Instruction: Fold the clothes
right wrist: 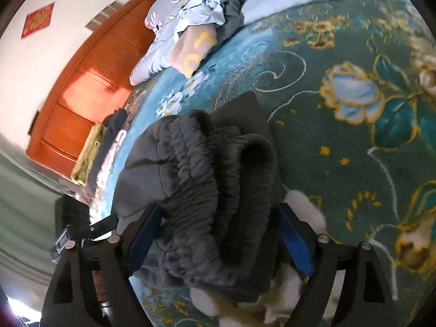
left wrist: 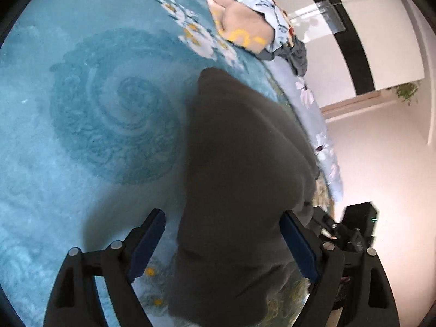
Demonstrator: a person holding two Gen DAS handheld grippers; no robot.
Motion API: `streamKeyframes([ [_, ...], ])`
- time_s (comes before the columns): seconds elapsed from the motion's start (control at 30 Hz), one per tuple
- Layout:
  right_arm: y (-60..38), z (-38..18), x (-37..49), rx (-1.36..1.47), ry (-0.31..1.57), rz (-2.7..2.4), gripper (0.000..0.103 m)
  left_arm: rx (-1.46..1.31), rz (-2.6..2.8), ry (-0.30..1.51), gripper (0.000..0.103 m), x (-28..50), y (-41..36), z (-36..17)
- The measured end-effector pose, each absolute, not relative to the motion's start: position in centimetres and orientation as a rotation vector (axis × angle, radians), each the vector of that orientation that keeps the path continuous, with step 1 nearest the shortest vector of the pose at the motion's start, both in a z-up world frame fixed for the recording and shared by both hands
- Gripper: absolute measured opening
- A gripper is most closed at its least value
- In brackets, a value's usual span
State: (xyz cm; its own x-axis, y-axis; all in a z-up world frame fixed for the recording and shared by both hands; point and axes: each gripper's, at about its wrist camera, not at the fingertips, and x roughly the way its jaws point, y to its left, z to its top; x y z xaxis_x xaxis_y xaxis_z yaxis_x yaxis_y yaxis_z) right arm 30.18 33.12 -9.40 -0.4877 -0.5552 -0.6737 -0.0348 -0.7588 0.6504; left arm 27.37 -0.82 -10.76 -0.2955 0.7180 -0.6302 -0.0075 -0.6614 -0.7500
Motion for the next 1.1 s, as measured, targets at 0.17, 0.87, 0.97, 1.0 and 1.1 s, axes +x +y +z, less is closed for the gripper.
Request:
streamKeyframes([
  [0.17,33.3,-10.2,29.5,1.345,-0.982,-2.260,0.096,-1.490,1.986,-0.890,0.088,26.7,0.0,-11.1],
  [0.87,30.4,-7.1,29.8,1.340,-0.948,-2.325,0.061,-1.421,2.111,-0.876,0.060,28.6,-0.3,-7.9],
  [0.97,29.3,-6.3,29.7,1.330,-0.936,-2.304,0.060,-1.399,2.114,-0.906,0.060,28.9,-1.5,-7.4],
  [1.0,28.8,-6.0,29.4,1.330,-0.930,-2.295,0.060,-1.393,2.115,-0.923,0.060,29.0,-2.2,-7.2],
  [1.1,26.4,-4.8,28.2,1.318,-0.903,-2.267,0.060,-1.367,2.135,-0.969,0.059,29.0,-4.5,-6.4],
])
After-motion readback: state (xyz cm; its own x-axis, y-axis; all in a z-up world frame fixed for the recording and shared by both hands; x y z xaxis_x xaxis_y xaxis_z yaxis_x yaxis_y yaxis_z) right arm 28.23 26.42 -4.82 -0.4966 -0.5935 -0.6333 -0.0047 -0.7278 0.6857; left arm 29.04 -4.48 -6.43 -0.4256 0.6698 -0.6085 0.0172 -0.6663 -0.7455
